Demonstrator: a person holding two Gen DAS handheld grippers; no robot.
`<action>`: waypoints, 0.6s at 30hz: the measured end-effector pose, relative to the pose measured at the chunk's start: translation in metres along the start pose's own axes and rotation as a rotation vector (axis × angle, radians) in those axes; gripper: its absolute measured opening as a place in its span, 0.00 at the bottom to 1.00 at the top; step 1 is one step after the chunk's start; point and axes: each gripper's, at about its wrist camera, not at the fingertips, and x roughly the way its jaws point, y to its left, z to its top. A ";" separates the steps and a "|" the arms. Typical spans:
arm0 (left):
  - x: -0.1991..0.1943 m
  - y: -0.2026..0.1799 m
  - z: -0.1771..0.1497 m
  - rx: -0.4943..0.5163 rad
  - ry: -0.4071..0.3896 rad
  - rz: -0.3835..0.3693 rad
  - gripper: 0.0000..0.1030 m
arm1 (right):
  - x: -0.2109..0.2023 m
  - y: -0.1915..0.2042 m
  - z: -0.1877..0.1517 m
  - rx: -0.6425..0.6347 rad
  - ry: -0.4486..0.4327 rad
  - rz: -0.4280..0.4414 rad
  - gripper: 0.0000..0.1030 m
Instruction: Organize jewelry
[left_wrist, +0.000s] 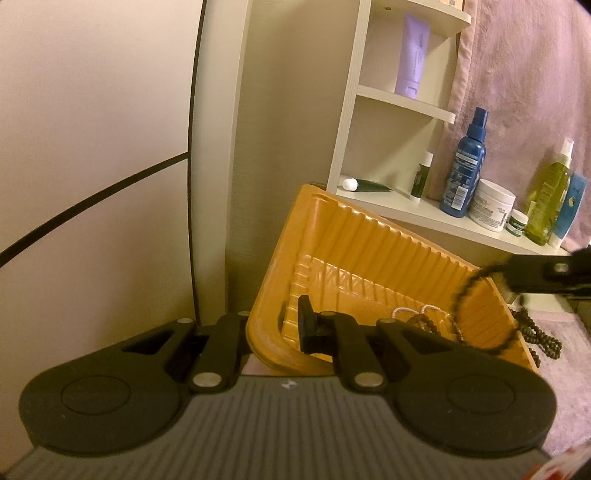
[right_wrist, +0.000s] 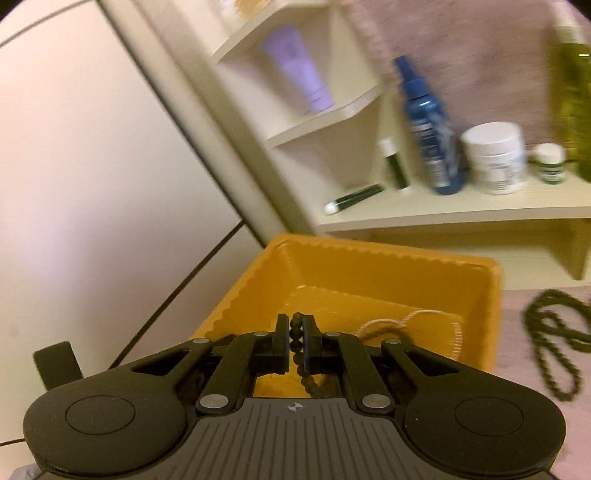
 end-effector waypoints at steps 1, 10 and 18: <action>0.000 0.000 0.000 0.001 0.001 0.000 0.10 | 0.009 0.003 0.000 -0.004 0.009 0.003 0.07; 0.001 0.001 -0.001 -0.005 0.006 -0.006 0.10 | 0.056 0.002 -0.006 -0.008 0.085 -0.024 0.07; 0.003 0.002 -0.002 -0.008 0.011 -0.006 0.10 | 0.072 -0.001 -0.009 0.002 0.124 -0.050 0.14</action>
